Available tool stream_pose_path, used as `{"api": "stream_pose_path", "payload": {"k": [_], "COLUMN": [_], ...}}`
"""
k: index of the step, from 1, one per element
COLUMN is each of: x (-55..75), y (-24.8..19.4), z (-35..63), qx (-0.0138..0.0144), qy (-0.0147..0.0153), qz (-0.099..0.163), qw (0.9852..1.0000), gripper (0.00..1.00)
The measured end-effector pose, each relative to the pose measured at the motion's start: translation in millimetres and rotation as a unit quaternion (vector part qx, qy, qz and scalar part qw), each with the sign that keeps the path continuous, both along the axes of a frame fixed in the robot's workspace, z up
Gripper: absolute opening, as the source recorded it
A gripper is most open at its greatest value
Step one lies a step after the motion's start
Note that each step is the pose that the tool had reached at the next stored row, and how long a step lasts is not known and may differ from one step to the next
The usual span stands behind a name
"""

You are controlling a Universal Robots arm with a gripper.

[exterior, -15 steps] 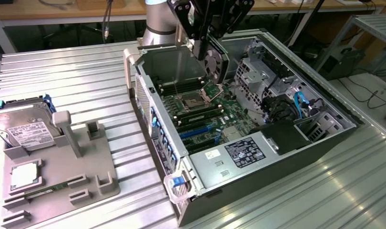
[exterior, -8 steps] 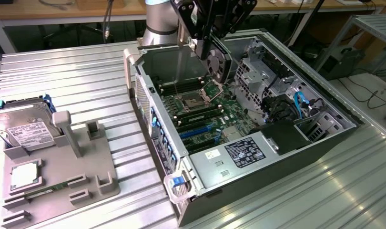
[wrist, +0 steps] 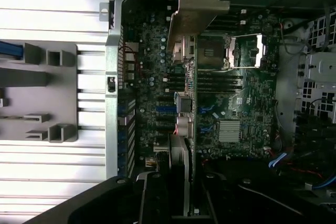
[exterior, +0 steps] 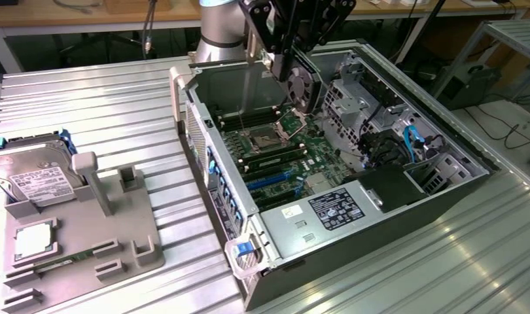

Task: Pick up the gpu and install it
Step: 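Pick up the gpu and move the gpu toward the slot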

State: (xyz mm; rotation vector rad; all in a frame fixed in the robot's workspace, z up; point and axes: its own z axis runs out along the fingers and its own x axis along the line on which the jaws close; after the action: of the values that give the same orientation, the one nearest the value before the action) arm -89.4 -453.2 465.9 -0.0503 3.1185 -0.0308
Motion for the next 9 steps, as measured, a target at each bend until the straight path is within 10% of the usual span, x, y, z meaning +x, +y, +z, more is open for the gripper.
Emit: {"api": "stream_pose_path", "payload": {"k": [9], "x": [7.9], "y": [0.0], "z": [0.0], "qx": [0.0], "qy": [0.0], "qz": [0.0], "qw": [1.0], "gripper": [0.28]}}
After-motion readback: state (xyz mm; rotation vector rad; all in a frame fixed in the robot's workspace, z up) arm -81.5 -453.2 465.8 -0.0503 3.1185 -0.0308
